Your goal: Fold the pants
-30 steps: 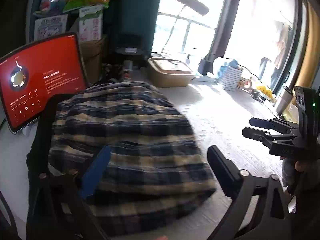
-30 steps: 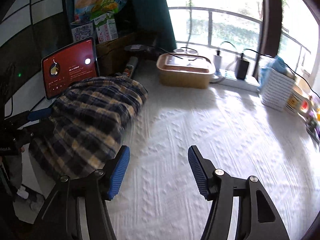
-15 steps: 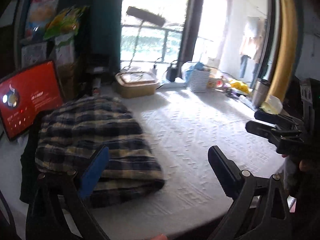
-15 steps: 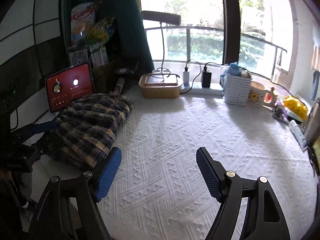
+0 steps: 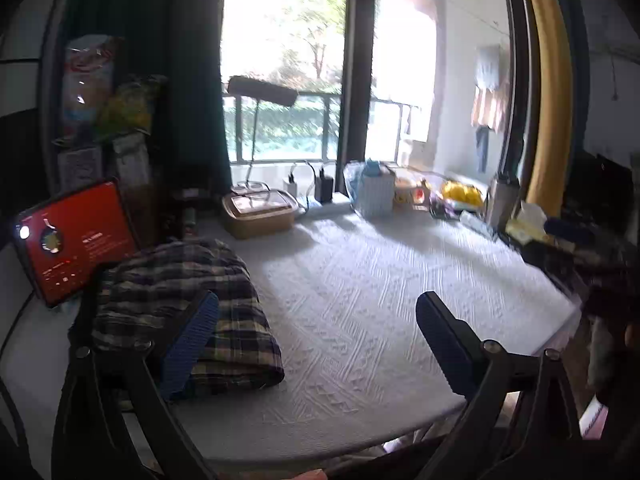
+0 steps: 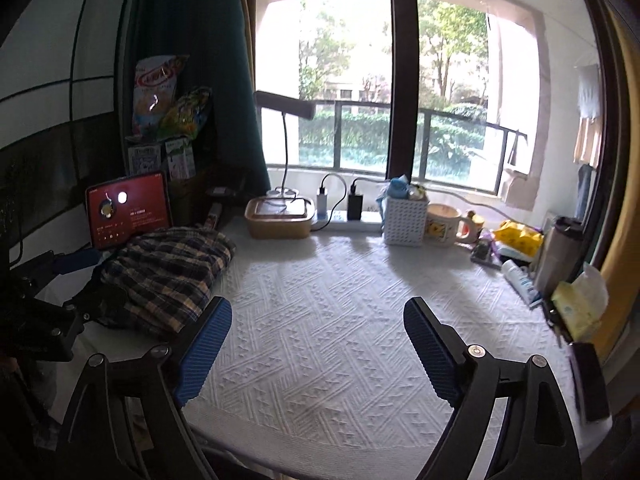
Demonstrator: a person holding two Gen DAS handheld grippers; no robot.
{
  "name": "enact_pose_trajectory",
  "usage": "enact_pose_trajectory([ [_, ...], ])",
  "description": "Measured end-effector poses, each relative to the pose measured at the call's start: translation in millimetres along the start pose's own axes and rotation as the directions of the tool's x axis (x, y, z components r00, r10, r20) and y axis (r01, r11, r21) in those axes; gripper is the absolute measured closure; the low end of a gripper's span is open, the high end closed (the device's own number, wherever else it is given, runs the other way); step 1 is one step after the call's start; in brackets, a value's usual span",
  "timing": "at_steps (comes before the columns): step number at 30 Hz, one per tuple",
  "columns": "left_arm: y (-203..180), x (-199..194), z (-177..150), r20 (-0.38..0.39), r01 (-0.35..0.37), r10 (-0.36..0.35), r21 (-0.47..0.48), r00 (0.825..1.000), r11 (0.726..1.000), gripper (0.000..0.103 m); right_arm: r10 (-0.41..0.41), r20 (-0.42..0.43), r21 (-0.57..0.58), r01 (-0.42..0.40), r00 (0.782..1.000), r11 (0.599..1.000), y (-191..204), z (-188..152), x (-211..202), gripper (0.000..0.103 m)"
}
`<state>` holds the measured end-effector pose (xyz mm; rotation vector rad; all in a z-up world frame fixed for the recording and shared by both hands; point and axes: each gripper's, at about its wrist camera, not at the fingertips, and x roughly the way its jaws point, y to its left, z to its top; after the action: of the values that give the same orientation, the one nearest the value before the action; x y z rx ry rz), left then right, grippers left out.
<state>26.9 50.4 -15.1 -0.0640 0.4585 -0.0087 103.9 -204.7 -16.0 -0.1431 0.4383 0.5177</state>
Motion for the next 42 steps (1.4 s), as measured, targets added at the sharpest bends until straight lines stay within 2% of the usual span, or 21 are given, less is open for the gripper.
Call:
enact_pose_trajectory([
  [6,-6.6,-18.3,9.0,0.043,-0.046,0.044,0.035,0.998,0.998,0.005,0.002,0.043,0.023,-0.003,0.999,1.000,-5.0,-2.0,-27.4,0.011],
  [10,-3.5,-28.2,13.3,0.070,-0.058,0.056,0.022,0.996,0.998,0.005,-0.002,0.070,0.019,0.001,0.998,1.000,-3.0,0.3,-41.0,0.011],
  [23,-1.3,-42.5,10.0,0.118,-0.122,0.119,0.017,0.986,0.992,0.005,0.003,0.087,0.017,-0.005,0.996,1.000,2.8,2.5,-45.6,0.010],
  [42,12.2,-38.6,1.4,0.096,-0.151,0.154,-0.037,0.983,0.988,0.005,-0.006,0.052,-0.005,0.007,0.999,1.000,12.1,-1.4,-37.5,0.010],
])
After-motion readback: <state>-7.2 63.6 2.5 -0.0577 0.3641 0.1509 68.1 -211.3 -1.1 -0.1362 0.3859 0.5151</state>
